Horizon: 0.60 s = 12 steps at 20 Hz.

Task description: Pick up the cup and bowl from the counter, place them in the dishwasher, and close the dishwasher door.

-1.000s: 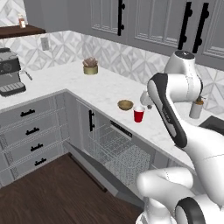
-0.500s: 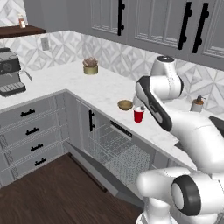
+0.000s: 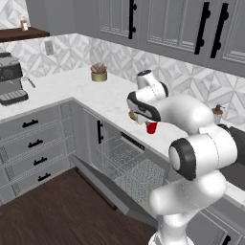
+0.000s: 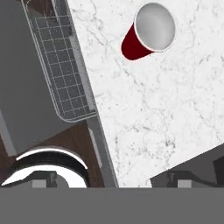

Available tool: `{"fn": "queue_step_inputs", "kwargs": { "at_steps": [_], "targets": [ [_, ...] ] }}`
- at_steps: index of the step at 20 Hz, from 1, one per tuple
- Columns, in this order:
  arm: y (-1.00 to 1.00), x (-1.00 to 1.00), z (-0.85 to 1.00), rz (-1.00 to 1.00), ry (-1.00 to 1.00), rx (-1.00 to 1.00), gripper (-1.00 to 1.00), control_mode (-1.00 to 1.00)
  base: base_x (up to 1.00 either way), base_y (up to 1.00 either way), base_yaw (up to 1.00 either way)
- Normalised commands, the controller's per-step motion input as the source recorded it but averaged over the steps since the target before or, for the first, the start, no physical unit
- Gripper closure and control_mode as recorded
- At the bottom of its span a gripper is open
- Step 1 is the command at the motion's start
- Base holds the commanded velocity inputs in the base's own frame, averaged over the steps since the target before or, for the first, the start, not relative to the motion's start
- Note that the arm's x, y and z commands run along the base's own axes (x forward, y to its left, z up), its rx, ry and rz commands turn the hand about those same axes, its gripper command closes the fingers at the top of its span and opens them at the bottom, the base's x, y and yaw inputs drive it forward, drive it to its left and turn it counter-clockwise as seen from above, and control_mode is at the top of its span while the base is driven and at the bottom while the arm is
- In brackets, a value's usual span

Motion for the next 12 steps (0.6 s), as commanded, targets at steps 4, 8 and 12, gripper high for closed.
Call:
{"fn": "queue_step_inputs", "kwargs": {
  "at_steps": [4,8,12],
  "targets": [
    [0.0,0.77,-0.63,0.02,0.03,-0.2,-1.0,-1.0,0.0,0.0,0.0],
    [-0.03,0.59,-0.49,0.0,0.0,-0.12,-1.0,-1.0,0.0,0.0,0.0],
    [-0.27,0.42,-0.38,0.0,-0.07,-0.04,-1.0,-1.0,0.0,0.0,0.0]
  ]
}}
